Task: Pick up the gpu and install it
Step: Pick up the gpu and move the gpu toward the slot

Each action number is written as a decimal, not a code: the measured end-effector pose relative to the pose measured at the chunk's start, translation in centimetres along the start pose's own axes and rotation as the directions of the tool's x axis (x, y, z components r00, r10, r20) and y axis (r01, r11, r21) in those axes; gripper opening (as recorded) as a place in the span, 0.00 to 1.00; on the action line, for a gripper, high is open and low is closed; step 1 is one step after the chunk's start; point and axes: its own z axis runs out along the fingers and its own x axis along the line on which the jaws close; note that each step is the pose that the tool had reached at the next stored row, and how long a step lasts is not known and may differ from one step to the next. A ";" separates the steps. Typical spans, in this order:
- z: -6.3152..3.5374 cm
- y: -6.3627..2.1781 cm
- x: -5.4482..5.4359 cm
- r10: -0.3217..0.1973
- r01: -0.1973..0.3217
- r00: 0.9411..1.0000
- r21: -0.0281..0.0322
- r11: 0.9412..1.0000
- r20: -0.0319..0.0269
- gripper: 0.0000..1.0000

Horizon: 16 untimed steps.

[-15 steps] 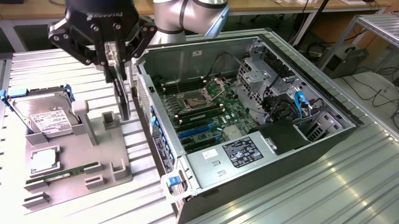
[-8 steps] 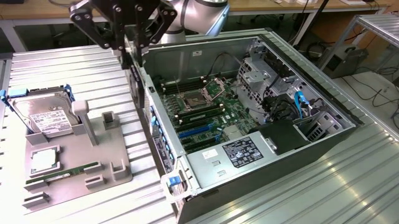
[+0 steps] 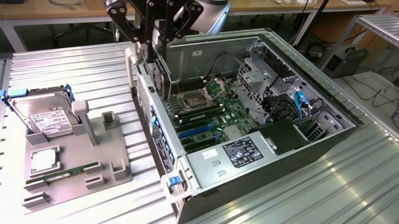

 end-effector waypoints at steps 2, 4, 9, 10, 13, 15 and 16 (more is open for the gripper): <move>-0.02 -0.01 -1.2 0.000 0.000 1.000 0.000 1.000 -0.001 0.26; 0.01 -0.02 -2.2 0.000 0.000 1.000 0.000 1.000 -0.003 0.26; 0.40 -0.05 -4.6 0.000 0.000 1.000 0.000 1.000 -0.006 0.26; 0.51 -0.03 -5.1 0.000 0.000 1.000 0.000 1.000 -0.006 0.26; 1.06 0.09 -6.7 0.000 0.000 1.000 0.000 1.000 -0.007 0.26; 1.42 0.27 -7.7 0.000 0.000 1.000 0.001 1.000 -0.007 0.26; 1.70 0.43 -8.4 0.000 0.000 1.000 0.002 1.000 -0.007 0.26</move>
